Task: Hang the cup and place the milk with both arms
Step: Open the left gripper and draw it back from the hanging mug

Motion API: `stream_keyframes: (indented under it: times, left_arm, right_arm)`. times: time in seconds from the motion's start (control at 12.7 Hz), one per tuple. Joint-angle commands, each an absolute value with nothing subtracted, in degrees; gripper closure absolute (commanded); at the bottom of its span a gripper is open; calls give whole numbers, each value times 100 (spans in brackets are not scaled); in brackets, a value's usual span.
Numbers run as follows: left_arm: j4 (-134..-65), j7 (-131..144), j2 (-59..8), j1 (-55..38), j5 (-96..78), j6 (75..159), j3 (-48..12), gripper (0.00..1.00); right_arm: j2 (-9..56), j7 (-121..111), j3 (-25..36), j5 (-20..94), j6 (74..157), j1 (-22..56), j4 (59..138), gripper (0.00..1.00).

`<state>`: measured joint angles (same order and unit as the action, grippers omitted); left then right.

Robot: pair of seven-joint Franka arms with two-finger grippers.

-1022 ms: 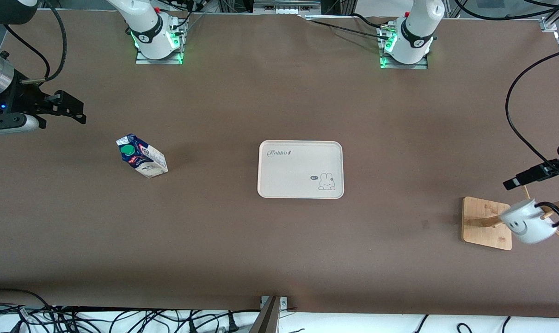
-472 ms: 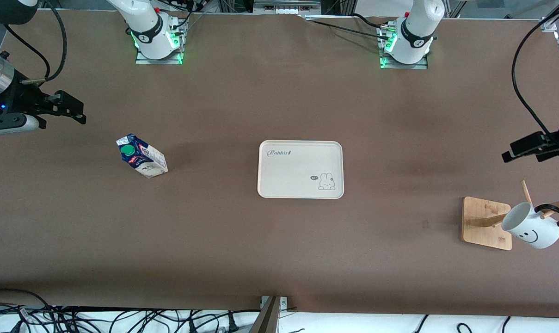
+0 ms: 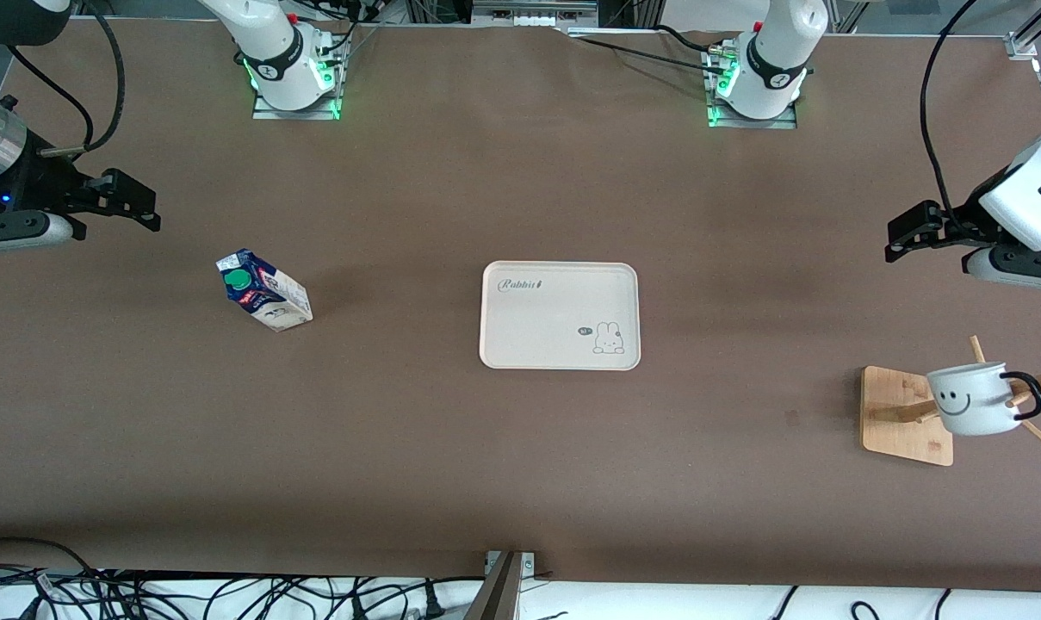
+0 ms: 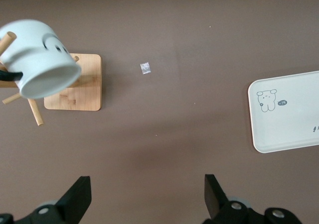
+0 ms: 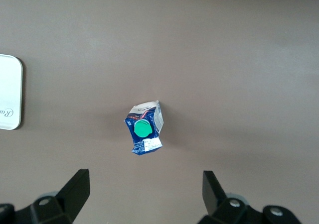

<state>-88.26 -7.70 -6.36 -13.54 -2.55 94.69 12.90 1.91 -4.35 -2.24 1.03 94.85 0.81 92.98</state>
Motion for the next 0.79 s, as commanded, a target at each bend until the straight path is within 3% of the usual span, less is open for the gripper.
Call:
stream_keyframes:
  times: [0.0,0.47,0.71]
  left_arm:
    - [-8764,-862,-676,-1327,-149,9168,1248,0]
    - [-8719,-799,-721,-1310,-114,9123,1265,0]
    - [-8404,-783,-703,-1257,-167,8351,1283,0]
  right_arm:
    - [202,-422,-316,62,9475,-9,9237,0]
    - [211,-422,-316,62,9475,-9,9237,0]
    - [211,-422,-316,62,9475,-9,9237,0]
